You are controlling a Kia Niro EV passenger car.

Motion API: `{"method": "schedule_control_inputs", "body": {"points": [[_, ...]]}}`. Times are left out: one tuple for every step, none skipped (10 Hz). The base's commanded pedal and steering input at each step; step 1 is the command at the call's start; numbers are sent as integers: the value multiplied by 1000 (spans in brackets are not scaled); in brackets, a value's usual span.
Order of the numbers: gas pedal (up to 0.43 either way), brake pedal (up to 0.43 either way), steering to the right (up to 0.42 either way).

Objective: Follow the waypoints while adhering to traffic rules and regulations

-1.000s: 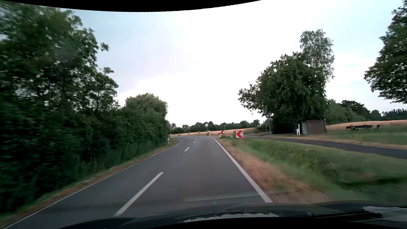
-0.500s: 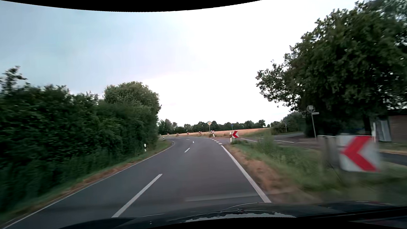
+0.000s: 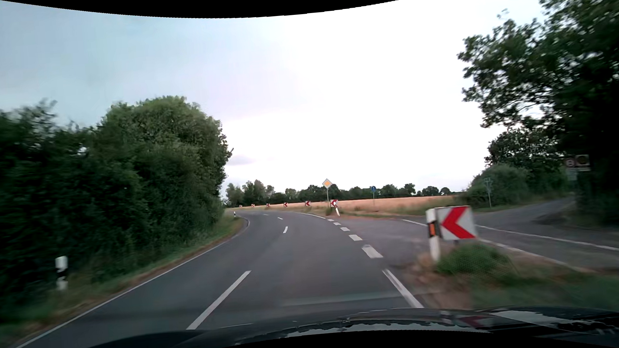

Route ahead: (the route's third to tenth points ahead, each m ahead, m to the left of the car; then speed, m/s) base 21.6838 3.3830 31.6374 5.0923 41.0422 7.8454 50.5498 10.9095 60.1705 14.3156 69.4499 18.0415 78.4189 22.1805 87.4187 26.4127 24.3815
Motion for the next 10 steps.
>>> {"method": "schedule_control_inputs", "body": {"points": [[169, 0, -43], [169, 0, -47], [189, 0, -49], [220, 0, -51], [240, 0, -52], [287, 0, -52], [311, 0, -52], [358, 0, -52], [390, 0, -52], [390, 0, -52]]}}
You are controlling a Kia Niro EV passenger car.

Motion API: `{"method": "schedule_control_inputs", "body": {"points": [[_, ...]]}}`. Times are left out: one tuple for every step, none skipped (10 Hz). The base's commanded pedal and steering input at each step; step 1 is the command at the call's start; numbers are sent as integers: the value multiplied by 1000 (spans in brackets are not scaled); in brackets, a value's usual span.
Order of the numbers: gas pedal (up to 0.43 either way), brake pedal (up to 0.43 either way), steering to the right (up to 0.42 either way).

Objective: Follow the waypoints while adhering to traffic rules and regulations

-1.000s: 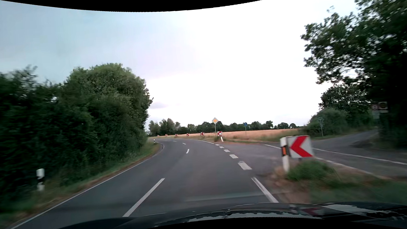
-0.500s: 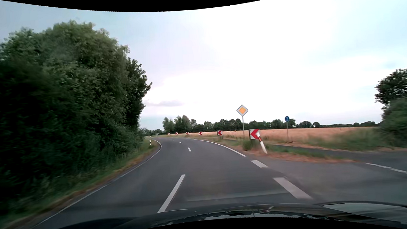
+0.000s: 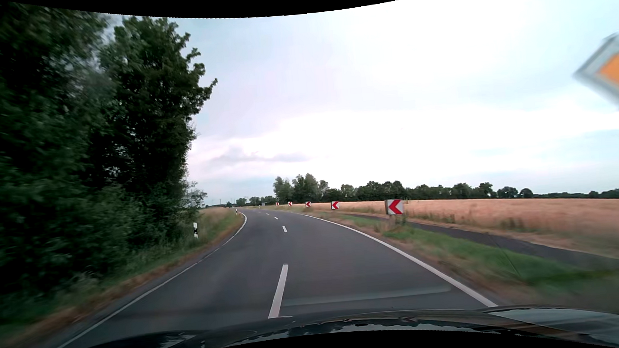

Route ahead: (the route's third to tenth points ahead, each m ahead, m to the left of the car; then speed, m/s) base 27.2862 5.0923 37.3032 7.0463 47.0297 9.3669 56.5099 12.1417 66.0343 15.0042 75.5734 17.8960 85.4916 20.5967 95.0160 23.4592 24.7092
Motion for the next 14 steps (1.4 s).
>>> {"method": "schedule_control_inputs", "body": {"points": [[390, 0, -52], [390, 0, -53], [390, 0, -56], [390, 0, -57], [421, 0, -56], [461, 0, -53], [480, 0, -50], [480, 0, -45], [488, 0, -41], [488, 0, -40], [488, 0, -40], [488, 0, -38], [488, 0, -35], [480, 0, -32]]}}
